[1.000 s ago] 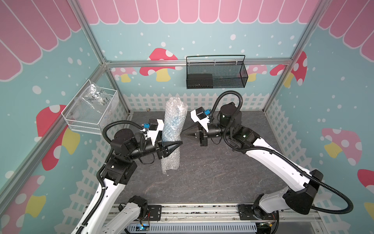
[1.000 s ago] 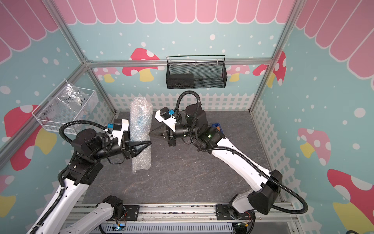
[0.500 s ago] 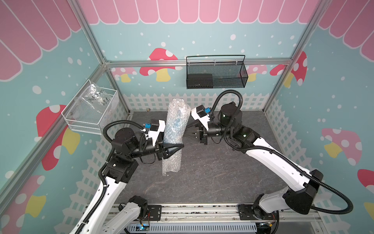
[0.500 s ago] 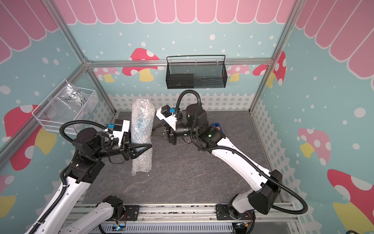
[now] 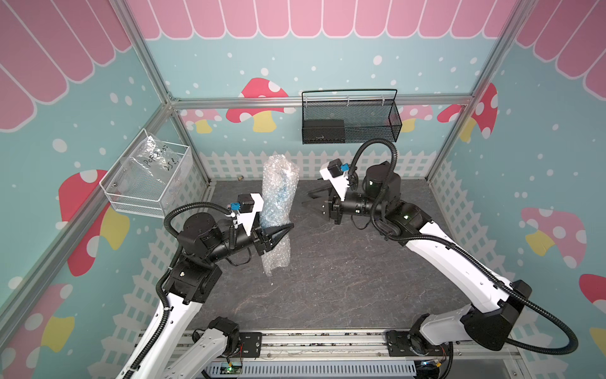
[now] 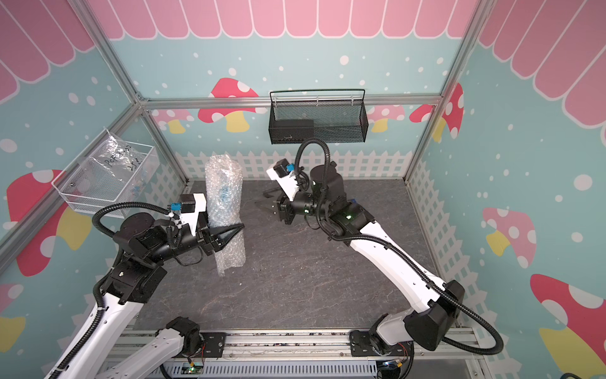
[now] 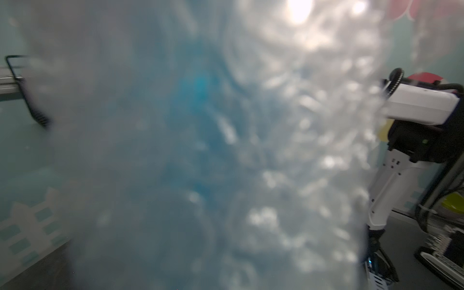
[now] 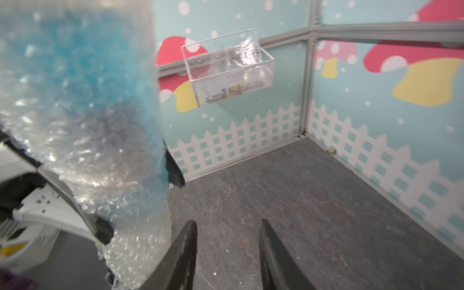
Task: Wrap wine bottles in bubble wrap
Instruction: Stick the tape on the bubble wrap.
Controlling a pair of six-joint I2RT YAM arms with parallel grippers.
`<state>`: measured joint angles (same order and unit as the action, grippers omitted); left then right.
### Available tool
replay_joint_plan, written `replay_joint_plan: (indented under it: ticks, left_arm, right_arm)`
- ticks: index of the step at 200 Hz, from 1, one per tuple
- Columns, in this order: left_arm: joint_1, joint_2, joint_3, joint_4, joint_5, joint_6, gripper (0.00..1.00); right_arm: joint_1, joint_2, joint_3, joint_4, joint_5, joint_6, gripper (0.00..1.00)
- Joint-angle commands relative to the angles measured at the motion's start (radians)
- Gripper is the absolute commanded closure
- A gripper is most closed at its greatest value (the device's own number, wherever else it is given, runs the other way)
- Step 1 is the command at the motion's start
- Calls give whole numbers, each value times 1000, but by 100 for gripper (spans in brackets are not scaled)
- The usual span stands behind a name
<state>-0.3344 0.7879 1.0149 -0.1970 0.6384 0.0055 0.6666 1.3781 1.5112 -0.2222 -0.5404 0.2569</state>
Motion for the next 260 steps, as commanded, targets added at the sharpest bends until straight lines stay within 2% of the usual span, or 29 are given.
replay_joint_plan:
  ticks: [1,21,34,41,53,78,104,133,157,201,260]
  left_arm:
    - [0,-41,12,105,-239,94,100]
    - [0,-43,11,121,-267,122,100]
    - [-1,-36,14,125,-262,125,100]
    - [0,-34,15,126,-257,124,100]
    - [0,-31,18,126,-250,118,100]
    - [0,-40,22,127,-231,116,100]
    - [0,-47,19,128,-220,111,100]
    - [-1,-50,14,133,-212,103,100]
    - [-1,-50,10,141,-211,100,100]
    - [-2,-43,5,158,-192,82,100]
    - [-3,-46,-7,167,-194,73,100]
  right_arm:
    - [-31,-101,-57,1,56,118,59]
    - [-17,-128,-139,210,-117,258,70]
    - [28,-119,-161,305,-176,287,68]
    - [58,-112,-157,320,-176,273,63]
    - [95,-94,-146,335,-166,243,58]
    - [110,-71,-162,430,-164,266,47]
    - [116,-45,-162,509,-161,272,42]
    - [143,14,-108,513,-130,266,40]
    - [178,64,-62,505,-113,237,35]
    - [187,112,-8,540,-143,232,29]
    - [209,164,28,550,-183,228,27]
